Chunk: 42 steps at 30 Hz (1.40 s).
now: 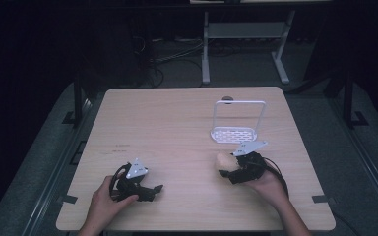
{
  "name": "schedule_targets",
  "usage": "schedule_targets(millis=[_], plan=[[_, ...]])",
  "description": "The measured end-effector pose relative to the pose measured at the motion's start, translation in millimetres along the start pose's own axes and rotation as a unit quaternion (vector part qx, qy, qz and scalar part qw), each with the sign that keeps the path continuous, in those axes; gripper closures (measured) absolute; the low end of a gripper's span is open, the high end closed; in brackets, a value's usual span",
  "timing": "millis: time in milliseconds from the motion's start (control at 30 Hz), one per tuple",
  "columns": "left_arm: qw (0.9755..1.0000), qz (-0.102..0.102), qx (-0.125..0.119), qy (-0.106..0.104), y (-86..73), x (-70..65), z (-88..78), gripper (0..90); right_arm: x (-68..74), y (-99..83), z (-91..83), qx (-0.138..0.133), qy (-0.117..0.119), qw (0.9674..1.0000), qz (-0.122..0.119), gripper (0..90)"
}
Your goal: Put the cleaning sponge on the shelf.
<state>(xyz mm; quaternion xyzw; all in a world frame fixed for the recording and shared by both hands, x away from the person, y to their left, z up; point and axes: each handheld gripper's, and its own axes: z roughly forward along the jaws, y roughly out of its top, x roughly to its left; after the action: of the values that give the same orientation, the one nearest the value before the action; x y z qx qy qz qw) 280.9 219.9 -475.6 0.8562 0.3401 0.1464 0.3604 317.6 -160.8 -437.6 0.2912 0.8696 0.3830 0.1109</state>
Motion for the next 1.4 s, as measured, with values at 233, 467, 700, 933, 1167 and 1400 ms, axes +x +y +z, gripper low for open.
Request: schedule_targets(millis=[233, 467, 700, 933, 1167, 1400], plan=[[1.0000, 0.000, 0.000, 0.000, 0.0, 0.1, 0.0, 12.8, -8.8, 1.3, -3.7, -0.006, -0.014, 0.9998, 0.010, 26.5], [1.0000, 0.000, 0.000, 0.000, 0.0, 0.1, -0.1, 12.8, -16.4, 2.7, -6.7, -0.012, -0.023, 0.9994, 0.020, 26.5], [1.0000, 0.000, -0.001, 0.001, -0.1, 0.0, 0.1, 12.8, -27.5, 6.1, -9.1, -0.016, -0.032, 0.9990, 0.026, 26.5], [1.0000, -0.001, -0.001, 0.001, -0.1, -0.1, 0.1, 12.8, -33.6, 11.8, -9.1, -0.020, -0.036, 0.9987, 0.029, 26.5], [1.0000, 0.000, -0.001, 0.000, -0.1, -0.1, 0.1, 12.8, -40.7, 18.2, -6.7, -0.022, -0.044, 0.9984, 0.029, 26.5], [1.0000, -0.002, -0.001, 0.000, -0.2, -0.3, 0.2, 12.8, -46.8, 23.0, -3.5, -0.022, -0.050, 0.9979, 0.036, 26.5]])
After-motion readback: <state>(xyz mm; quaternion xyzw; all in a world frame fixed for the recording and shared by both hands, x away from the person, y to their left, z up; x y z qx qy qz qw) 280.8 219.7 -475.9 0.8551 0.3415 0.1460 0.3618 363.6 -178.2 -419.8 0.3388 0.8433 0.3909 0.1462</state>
